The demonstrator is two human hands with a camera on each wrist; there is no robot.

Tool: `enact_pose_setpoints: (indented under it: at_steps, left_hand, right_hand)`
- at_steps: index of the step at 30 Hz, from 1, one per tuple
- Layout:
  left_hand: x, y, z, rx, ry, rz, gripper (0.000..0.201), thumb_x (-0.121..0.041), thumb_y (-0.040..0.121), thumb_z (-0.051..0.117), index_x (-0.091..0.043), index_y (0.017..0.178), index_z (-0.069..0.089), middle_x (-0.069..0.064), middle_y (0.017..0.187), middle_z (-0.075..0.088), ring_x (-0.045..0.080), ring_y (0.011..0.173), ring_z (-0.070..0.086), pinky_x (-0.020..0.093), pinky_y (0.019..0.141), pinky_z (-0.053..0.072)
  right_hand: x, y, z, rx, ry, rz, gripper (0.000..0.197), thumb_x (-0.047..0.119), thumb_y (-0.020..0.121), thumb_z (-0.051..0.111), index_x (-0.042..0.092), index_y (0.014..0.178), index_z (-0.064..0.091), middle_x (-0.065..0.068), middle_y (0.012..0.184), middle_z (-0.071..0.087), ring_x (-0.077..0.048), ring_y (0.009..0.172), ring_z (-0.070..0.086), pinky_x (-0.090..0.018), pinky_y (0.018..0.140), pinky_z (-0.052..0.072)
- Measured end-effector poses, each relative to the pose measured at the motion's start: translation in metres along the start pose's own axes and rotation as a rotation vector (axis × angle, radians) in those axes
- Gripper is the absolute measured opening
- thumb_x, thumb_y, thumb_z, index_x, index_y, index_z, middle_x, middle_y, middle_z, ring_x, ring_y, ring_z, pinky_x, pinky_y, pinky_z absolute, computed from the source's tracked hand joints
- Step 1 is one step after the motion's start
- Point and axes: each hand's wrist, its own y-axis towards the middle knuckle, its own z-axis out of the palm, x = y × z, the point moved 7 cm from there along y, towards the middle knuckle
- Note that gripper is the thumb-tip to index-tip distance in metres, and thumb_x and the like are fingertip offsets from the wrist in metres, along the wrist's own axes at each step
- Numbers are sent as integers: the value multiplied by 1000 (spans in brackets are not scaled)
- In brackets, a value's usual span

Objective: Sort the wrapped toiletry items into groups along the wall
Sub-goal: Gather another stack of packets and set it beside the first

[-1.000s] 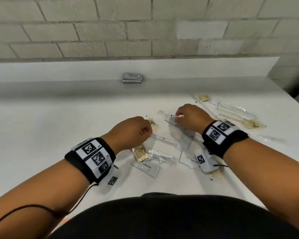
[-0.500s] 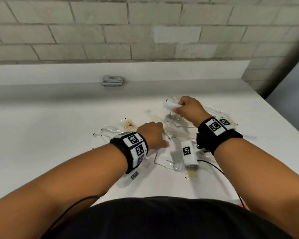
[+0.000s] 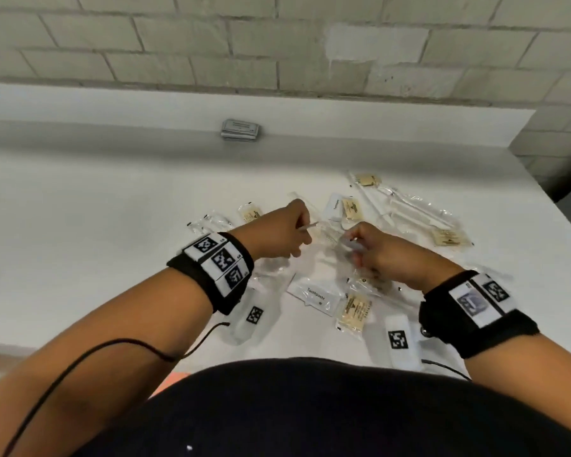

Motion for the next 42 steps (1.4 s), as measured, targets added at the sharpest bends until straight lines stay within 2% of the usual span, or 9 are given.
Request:
enact_pose_setpoints:
  at_steps: [5, 8, 14, 20, 25, 32, 35, 39, 42]
  left_hand:
    - [43, -57, -31, -30, 325, -22, 18, -27, 87, 60, -32, 105, 57, -14, 93, 61, 12, 89, 58, 25, 71, 44]
    - [74, -83, -32, 20, 435, -115, 19, -28, 75, 71, -25, 89, 58, -10, 92, 64, 13, 87, 59, 33, 76, 48]
    - [95, -84, -18, 44, 600, -7, 39, -25, 74, 72, -27, 110, 59, -10, 115, 51, 14, 104, 54, 27, 76, 43]
    - [94, -69, -9, 92, 644, 28, 49, -28, 73, 75, -30, 118, 56, -9, 112, 46, 15, 106, 49, 27, 73, 38]
    - [84, -60, 1, 229, 673, 47, 36, -35, 67, 78, -23, 93, 56, -9, 97, 44, 18, 92, 53, 32, 75, 47]
    - [53, -49, 11, 235, 648, 141, 18, -38, 84, 58, -23, 78, 49, -8, 85, 50, 16, 81, 51, 34, 71, 45]
    - [24, -33, 6, 188, 479, 123, 22, -28, 84, 55, -30, 73, 37, -7, 74, 53, 14, 70, 53, 31, 62, 40]
    - [-6, 13, 5, 145, 149, 46, 31, -7, 90, 45, -33, 107, 44, -8, 90, 66, 9, 73, 65, 30, 72, 51]
    - [-22, 66, 3, -3, 281, 24, 36, -8, 94, 43, -25, 126, 47, -2, 106, 64, 17, 93, 63, 25, 71, 43]
  right_hand:
    - [22, 2, 51, 116, -679, -69, 48, 52, 76, 70, 27, 111, 51, 11, 104, 52, -16, 98, 55, -30, 76, 43]
    - [28, 10, 63, 58, -971, -66, 60, 42, 68, 78, 21, 116, 48, 4, 115, 54, -21, 100, 58, -32, 72, 45]
    - [32, 32, 71, 137, -1185, -42, 60, 30, 71, 78, 17, 122, 49, -3, 120, 49, -24, 98, 58, -31, 68, 40]
    - [37, 38, 74, 121, -1056, -137, 41, 21, 81, 66, 20, 119, 50, -1, 113, 58, -16, 86, 46, -28, 69, 36]
    - [55, 31, 52, -74, -706, -332, 27, 24, 83, 70, 29, 74, 45, 9, 84, 49, -15, 83, 49, -25, 66, 36]
    - [30, 7, -33, -332, 177, -265, 5, 11, 95, 51, 12, 95, 46, -1, 99, 69, -20, 87, 69, -42, 76, 52]
    - [5, -2, -75, -444, 467, -270, 31, -4, 93, 40, 23, 107, 44, -15, 93, 67, -31, 74, 69, -48, 73, 54]
    - [-30, -11, -118, -481, 546, -279, 74, -12, 77, 44, 48, 122, 49, -14, 91, 54, -30, 64, 55, -45, 66, 51]
    - [-60, -19, -141, -530, 450, -251, 61, -7, 85, 44, 48, 108, 58, -4, 81, 47, -20, 58, 41, -35, 58, 41]
